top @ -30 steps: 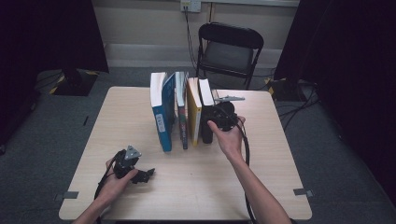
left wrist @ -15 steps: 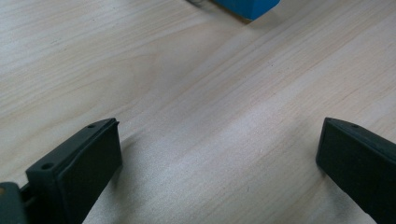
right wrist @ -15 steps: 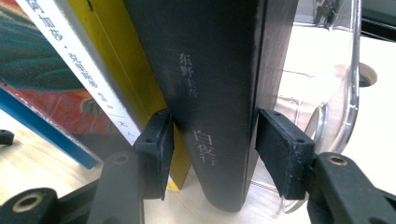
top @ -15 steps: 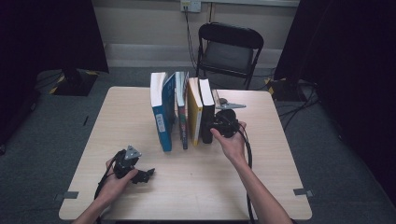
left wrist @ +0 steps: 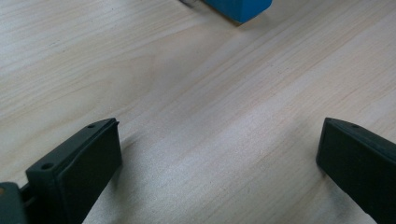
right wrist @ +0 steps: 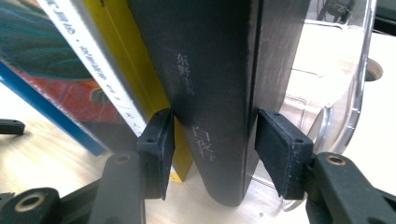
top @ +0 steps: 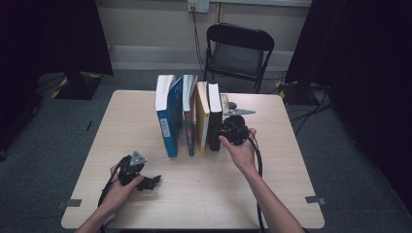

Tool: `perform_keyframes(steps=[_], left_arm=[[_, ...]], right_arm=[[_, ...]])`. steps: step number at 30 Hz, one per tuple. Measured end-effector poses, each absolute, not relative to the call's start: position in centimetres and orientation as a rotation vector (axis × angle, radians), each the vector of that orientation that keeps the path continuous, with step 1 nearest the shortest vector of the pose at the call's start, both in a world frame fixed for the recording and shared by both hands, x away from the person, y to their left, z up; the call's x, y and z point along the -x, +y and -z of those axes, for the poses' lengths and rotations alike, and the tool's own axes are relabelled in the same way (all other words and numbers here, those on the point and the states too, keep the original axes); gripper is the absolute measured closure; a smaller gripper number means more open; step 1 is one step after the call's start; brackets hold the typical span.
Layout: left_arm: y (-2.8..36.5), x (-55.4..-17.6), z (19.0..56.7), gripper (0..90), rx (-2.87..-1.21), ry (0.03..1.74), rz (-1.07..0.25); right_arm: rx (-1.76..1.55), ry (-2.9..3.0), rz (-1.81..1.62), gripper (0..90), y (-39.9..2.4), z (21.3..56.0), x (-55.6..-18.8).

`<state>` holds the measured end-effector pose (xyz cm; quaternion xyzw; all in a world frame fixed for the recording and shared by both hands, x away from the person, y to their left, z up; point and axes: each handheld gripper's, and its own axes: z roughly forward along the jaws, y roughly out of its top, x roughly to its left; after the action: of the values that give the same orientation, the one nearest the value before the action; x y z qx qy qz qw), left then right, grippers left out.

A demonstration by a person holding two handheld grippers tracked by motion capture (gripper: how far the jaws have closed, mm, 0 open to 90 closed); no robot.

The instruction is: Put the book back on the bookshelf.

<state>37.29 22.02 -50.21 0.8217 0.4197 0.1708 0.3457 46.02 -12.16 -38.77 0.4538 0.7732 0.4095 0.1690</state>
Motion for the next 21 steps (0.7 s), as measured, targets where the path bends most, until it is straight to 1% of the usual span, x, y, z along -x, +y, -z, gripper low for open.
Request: perform_keyframes(steps=[4,7,8,10,12,17,20,21], left_arm=[[22.0,-37.3,50.2,0.0,-2.133,1.089,-0.443],[22.0,-37.3,50.2,0.0,-2.133,1.089,-0.444],[22.0,-37.3,50.2,0.0,-2.133,1.089,-0.444],[22.0,-37.3,50.2,0.0,-2.129,1.091,-0.442],[22.0,-37.3,50.2,0.0,-2.129,1.091,-0.442],[22.0,-37.2,50.2,0.0,-2.129,1.091,-0.444],[22.0,-37.2,50.2,0.0,-2.129,1.091,-0.444],[22.0,-37.2,50.2,0.0,-2.129,1.091,-0.444]], right_arm=[[-1.277,2.195,-1.192,55.0,-12.5,38.4,-45.5],[-1.28,2.185,-1.221,56.7,-12.9,38.0,-45.4],[-1.276,2.18,-1.23,55.3,-13.0,38.0,-45.5],[-1.271,2.168,-1.236,46.4,-12.9,38.1,-45.6],[-1.262,2.161,-1.207,40.4,-12.3,38.4,-45.8],[-1.248,2.158,-1.163,36.4,-11.5,39.3,-46.7],[-1.253,2.15,-1.153,35.6,-11.3,39.5,-47.0],[-1.249,2.15,-1.154,38.3,-11.3,39.5,-47.1]])
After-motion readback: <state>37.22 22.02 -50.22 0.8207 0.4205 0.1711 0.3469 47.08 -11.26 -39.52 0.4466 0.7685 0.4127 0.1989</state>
